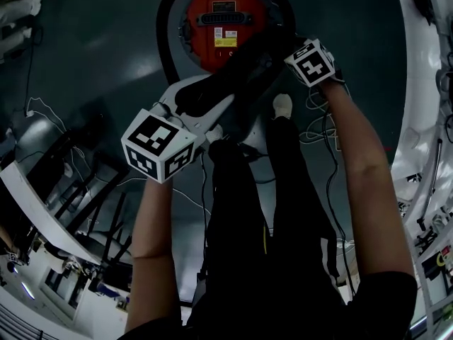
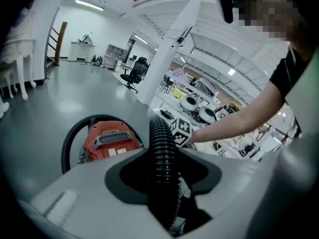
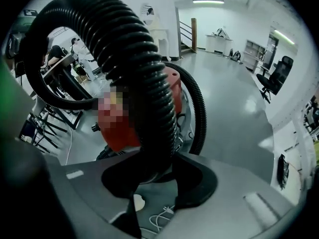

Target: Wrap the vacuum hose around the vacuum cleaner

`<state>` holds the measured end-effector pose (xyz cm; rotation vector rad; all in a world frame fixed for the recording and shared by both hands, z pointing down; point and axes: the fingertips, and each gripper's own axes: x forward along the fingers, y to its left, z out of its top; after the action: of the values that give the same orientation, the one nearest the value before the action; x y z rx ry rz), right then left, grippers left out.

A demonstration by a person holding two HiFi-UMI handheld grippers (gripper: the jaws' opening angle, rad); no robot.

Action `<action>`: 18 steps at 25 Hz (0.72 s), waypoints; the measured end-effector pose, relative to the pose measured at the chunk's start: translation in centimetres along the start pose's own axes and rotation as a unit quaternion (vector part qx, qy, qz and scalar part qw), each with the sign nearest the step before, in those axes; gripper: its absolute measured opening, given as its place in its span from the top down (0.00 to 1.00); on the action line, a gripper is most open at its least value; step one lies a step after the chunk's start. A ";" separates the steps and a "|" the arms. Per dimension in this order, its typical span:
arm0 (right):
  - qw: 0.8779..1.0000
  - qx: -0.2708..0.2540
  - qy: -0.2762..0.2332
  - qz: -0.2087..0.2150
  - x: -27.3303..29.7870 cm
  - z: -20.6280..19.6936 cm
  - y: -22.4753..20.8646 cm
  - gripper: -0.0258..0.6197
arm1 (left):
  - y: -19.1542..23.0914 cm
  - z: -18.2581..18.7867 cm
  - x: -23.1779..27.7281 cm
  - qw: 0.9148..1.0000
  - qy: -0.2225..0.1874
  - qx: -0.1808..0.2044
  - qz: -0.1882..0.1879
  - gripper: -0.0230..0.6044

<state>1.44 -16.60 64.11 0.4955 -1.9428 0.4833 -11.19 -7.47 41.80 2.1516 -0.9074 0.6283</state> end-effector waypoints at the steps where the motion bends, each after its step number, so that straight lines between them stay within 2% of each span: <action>1: 1.000 -0.002 0.006 -0.003 -0.2 0.1 -0.1 0.70 | 0.5 -0.3 -0.1 1.000 -0.001 0.002 0.008 0.68; 6: 0.999 -0.031 0.026 -0.007 -1.3 1.4 -0.7 0.70 | 2.5 -1.3 -0.6 0.998 0.011 0.027 0.060 0.68; 10: 0.998 -0.037 0.044 -0.005 -2.0 2.1 -1.1 0.71 | 4.6 -1.0 -0.6 0.992 0.018 0.038 0.115 0.68; 18: 0.994 0.022 0.110 -0.001 -1.0 2.4 -1.7 0.71 | 10.9 2.2 0.6 0.979 -0.013 0.019 0.202 0.67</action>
<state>0.92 -19.14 62.45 0.4532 -1.7238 0.5558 -18.72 -14.88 45.42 2.0242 -1.3732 0.8207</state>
